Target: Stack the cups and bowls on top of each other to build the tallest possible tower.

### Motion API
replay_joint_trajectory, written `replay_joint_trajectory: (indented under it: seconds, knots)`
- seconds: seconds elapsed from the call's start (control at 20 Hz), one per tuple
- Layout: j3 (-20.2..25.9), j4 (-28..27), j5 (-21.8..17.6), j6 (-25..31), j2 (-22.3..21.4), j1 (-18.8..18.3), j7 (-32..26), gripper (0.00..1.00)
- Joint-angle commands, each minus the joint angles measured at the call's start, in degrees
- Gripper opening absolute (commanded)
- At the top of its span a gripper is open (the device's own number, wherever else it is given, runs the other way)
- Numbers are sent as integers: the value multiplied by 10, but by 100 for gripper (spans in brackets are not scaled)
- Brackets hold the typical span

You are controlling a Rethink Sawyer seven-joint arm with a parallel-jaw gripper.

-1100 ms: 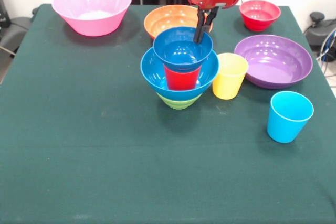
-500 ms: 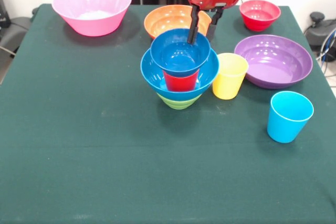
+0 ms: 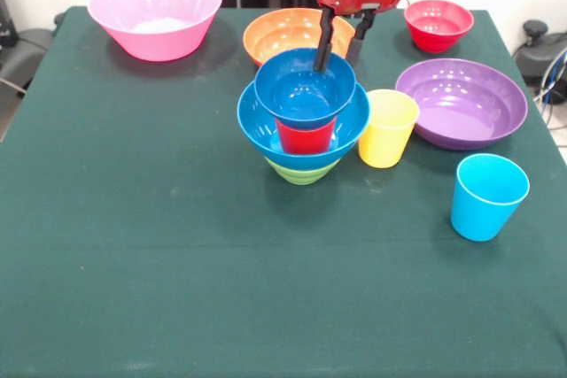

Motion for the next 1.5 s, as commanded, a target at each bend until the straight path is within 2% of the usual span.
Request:
replay_joint_trajectory:
  seconds: [0.05,0.45,0.95,1.15,1.3,1.5]
  knots:
    - [27,2,15,95,-11,6,35,100]
    - [40,22,24,138,-57,2,23,100]
    - [48,32,23,160,-73,-8,14,100]
    - [58,26,24,156,-75,-29,-4,100]
    - [83,21,31,148,-73,-59,-28,100]
    - [121,9,50,179,-91,-101,-75,100]
